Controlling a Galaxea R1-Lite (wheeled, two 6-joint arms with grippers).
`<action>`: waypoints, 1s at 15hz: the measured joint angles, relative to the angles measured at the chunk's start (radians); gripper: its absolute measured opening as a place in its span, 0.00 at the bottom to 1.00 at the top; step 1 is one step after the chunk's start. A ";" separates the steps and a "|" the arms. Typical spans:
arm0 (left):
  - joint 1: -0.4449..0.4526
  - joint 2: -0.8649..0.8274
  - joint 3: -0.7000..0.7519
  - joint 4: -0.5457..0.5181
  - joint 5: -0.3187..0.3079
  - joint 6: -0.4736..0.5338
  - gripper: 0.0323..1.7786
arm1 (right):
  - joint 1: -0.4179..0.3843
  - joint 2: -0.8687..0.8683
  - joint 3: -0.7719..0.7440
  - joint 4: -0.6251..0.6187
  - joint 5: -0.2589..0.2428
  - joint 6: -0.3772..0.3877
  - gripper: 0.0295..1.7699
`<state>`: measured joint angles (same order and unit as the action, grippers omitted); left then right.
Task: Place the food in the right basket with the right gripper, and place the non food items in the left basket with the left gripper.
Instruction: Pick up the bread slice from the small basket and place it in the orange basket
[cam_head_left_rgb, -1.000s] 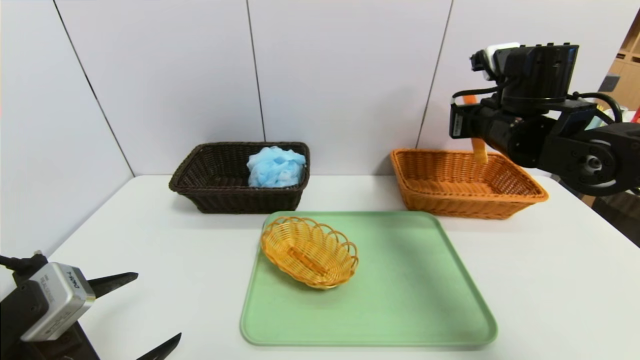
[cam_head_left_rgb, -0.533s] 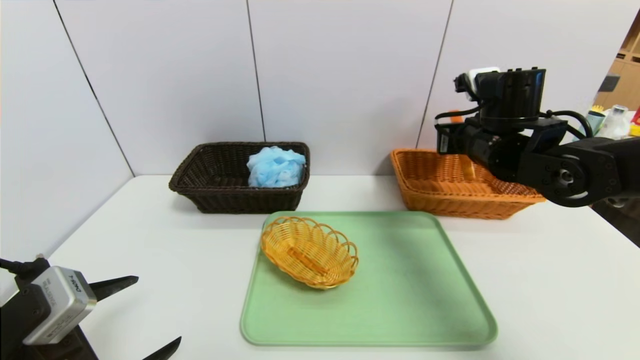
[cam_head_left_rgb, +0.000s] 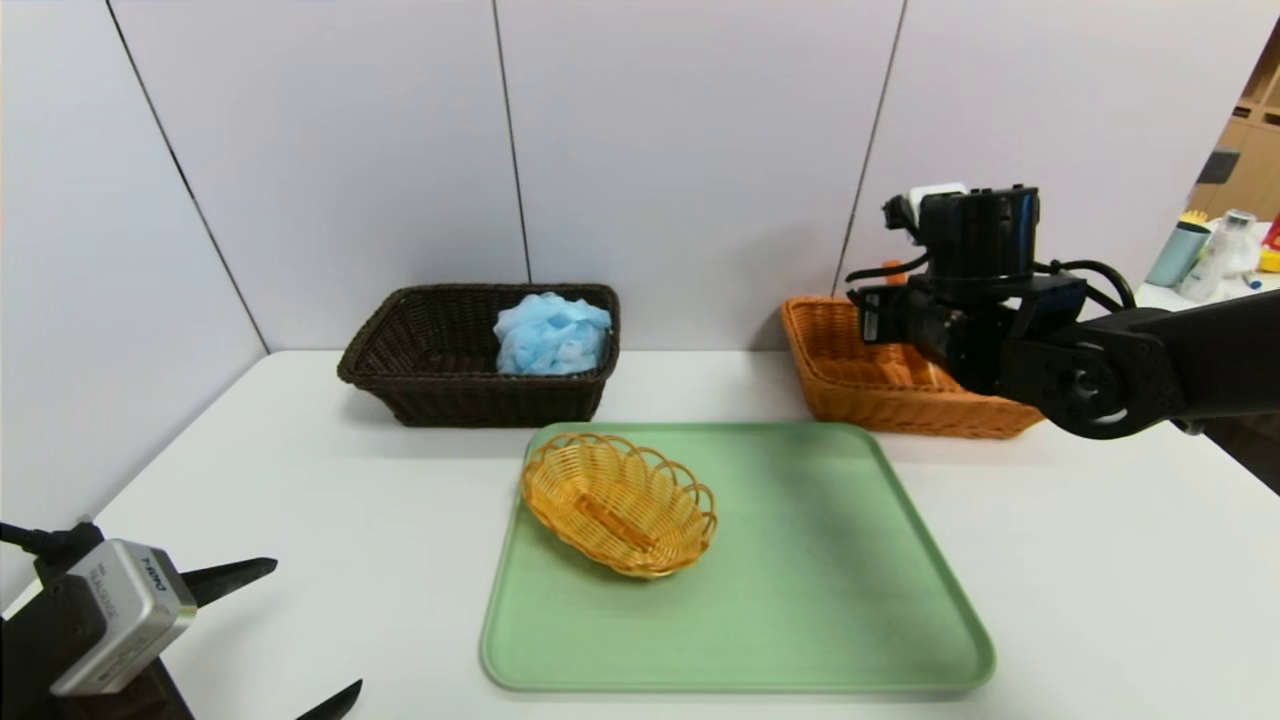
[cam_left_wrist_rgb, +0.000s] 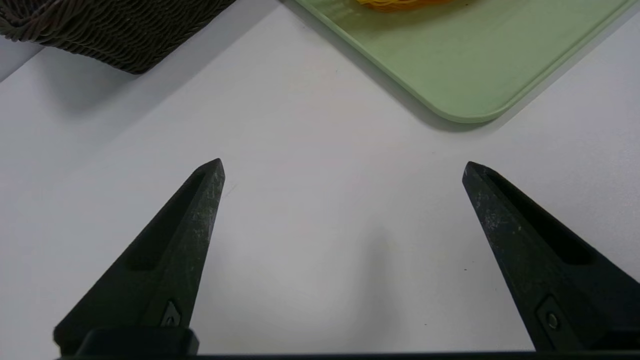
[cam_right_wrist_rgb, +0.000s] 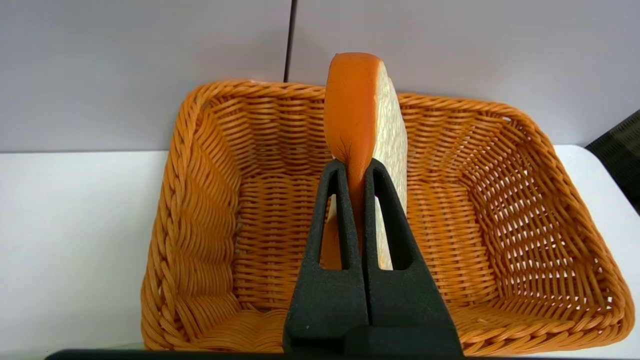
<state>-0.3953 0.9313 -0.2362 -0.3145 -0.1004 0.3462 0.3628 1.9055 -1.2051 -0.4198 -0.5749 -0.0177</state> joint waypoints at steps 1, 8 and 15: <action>0.000 0.000 0.000 0.000 0.000 0.000 0.95 | 0.000 0.005 0.003 0.000 0.000 0.000 0.02; 0.000 0.000 0.006 -0.001 0.000 -0.002 0.95 | 0.004 0.029 0.019 -0.009 -0.002 -0.008 0.12; 0.000 0.002 0.008 0.000 0.000 -0.005 0.95 | 0.007 0.042 0.024 -0.036 -0.003 -0.016 0.62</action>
<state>-0.3957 0.9336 -0.2283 -0.3149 -0.1009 0.3415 0.3694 1.9474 -1.1809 -0.4560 -0.5781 -0.0340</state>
